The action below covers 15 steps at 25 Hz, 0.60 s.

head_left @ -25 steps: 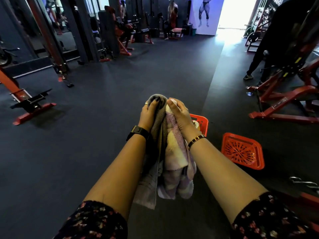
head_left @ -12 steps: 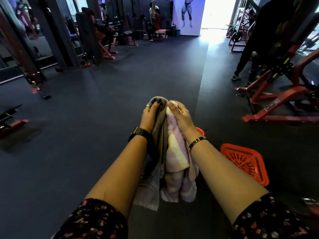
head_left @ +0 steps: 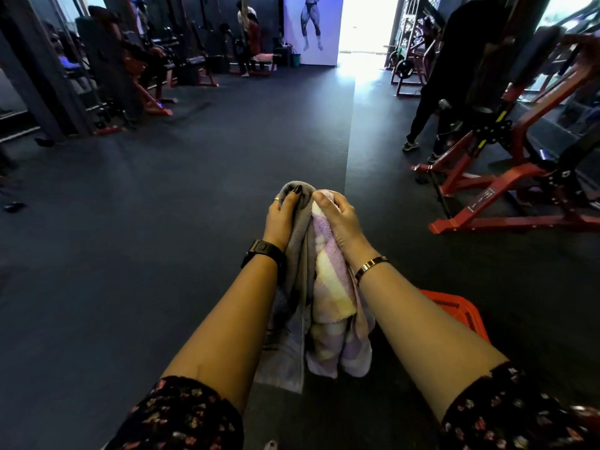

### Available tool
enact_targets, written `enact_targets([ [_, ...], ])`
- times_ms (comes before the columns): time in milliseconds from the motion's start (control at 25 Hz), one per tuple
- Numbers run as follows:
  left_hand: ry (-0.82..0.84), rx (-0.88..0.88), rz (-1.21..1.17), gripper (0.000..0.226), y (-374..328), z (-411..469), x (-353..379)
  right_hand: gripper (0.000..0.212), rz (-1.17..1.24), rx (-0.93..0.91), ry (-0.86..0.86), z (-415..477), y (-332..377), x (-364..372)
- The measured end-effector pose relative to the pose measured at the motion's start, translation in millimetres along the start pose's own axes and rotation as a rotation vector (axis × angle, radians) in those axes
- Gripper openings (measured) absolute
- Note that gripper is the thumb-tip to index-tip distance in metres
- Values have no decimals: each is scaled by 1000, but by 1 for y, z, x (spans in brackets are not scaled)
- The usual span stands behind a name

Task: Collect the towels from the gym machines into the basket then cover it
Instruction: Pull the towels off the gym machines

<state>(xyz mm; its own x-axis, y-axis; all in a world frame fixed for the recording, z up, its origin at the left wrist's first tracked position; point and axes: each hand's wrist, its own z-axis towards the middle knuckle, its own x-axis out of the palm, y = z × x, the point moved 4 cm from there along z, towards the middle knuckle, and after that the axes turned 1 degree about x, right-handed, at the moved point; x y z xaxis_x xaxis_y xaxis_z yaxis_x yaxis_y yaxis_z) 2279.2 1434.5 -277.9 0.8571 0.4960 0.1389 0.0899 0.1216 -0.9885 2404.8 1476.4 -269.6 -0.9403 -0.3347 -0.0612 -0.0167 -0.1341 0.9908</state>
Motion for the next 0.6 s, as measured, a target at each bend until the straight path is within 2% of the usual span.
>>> enact_targets([
  [200, 84, -45, -18, 42, 18, 86, 30, 39, 34, 15, -59, 79, -14, -13],
  [360, 138, -51, -21, 53, 20, 161, 53, 45, 19, 23, -157, 149, -18, -19],
  [520, 218, -83, -10, 47, 31, 218, 83, 52, 30, 41, -261, 199, -29, -36],
  [600, 241, -98, -3, 43, 38, 236, 95, 44, 32, 53, -267, 216, -37, -43],
])
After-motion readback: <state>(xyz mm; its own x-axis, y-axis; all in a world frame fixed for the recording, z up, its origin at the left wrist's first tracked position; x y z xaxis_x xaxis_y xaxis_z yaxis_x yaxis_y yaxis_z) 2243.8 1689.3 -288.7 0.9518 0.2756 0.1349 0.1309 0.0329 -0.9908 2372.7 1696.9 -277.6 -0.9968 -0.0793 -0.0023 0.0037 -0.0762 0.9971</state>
